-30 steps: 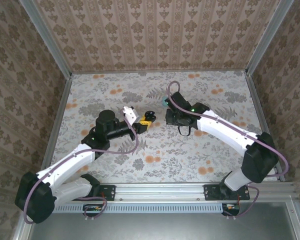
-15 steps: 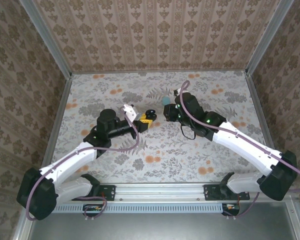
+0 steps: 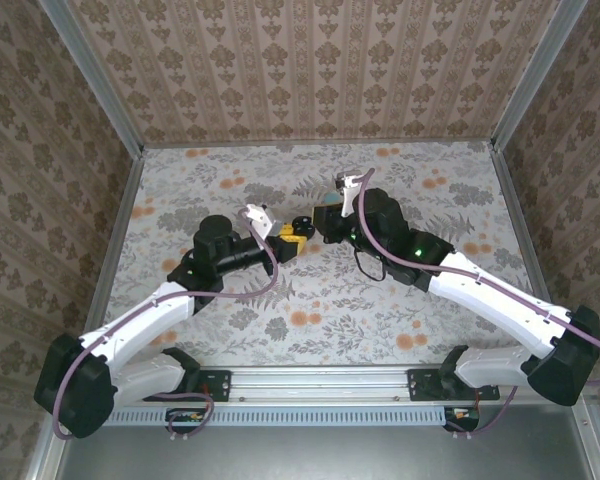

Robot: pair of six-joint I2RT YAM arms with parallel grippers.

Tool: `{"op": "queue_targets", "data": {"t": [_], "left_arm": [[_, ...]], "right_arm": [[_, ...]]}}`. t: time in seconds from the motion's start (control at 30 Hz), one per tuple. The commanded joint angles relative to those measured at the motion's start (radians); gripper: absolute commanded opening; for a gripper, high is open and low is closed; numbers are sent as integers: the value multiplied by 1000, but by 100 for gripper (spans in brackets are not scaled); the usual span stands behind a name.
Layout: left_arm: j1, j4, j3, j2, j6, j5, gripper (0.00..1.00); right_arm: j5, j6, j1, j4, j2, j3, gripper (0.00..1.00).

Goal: Insert the wireless bluetooth earbuds into the charging case

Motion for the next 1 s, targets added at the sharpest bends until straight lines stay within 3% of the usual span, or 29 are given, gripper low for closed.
{"op": "queue_targets", "data": {"t": [0.0,0.97], "left_arm": [[8,18,45,-12,-33,11,0],[32,23,74,-21,-148,-14,0]], "right_arm": [[-43,-37,9,58,0,-9,18],[-129,-87,30,129,32,-67,18]]}}
